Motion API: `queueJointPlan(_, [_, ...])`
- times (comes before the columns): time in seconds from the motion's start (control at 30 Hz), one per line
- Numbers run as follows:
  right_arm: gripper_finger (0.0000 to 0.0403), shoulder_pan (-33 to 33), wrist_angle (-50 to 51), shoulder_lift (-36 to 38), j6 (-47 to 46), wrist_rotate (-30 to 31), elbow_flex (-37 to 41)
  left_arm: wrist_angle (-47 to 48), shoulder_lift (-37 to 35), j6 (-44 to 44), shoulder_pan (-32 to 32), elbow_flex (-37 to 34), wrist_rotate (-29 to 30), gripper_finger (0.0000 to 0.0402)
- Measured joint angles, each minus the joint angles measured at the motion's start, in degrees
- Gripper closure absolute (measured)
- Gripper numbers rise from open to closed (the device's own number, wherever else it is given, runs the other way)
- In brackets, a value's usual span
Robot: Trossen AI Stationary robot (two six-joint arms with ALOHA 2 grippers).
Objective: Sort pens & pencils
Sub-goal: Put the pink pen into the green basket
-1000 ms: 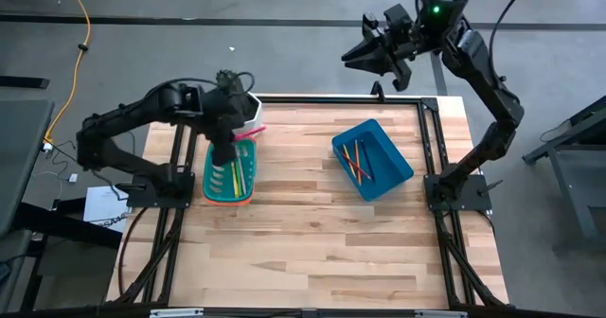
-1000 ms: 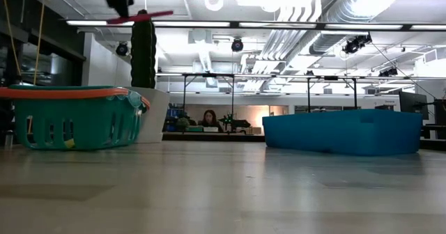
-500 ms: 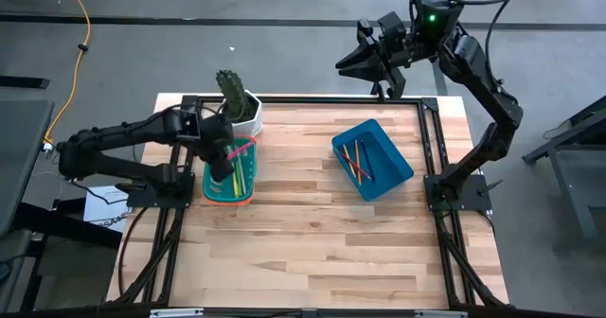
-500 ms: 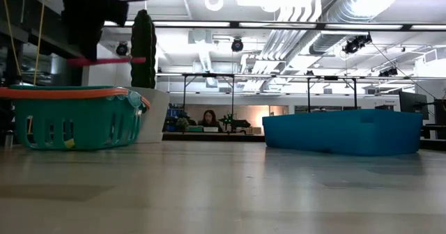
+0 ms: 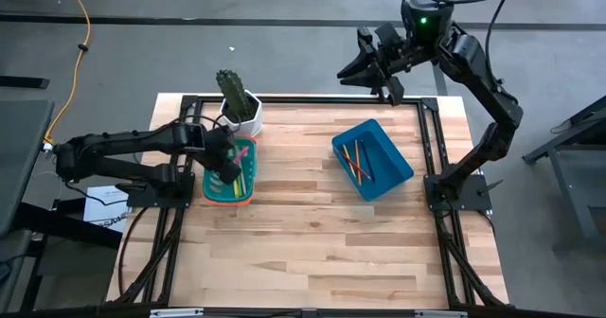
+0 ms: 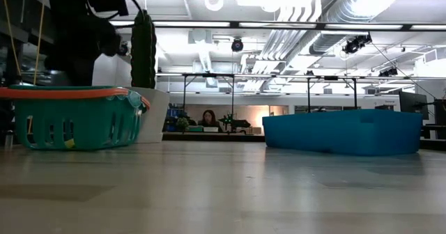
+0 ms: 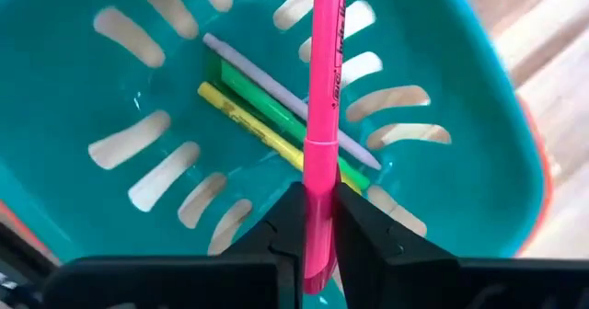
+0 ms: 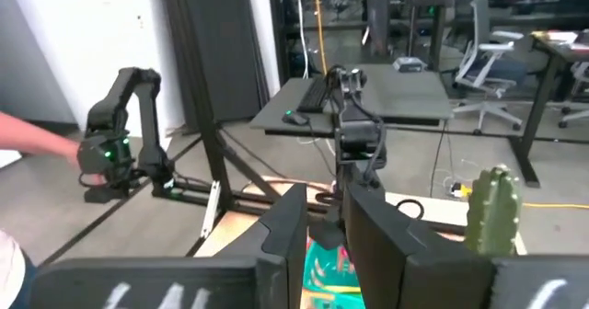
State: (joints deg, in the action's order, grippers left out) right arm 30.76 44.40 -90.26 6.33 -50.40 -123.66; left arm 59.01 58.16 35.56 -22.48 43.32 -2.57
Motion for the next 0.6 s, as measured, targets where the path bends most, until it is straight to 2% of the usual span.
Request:
queueJointPlan(0.37, [0.0334, 0.0, 7.34, 0.0, 5.75, -2.72, 0.0, -14.33, 0.01, 8.43, 0.04, -8.5, -5.38, 0.0359])
queueJointPlan(0.6, [0.0334, 0.21, 7.33, 0.0, 5.91, -3.8, 0.0, -18.92, -1.37, 9.92, 0.0, -8.47, -1.01, 0.0344])
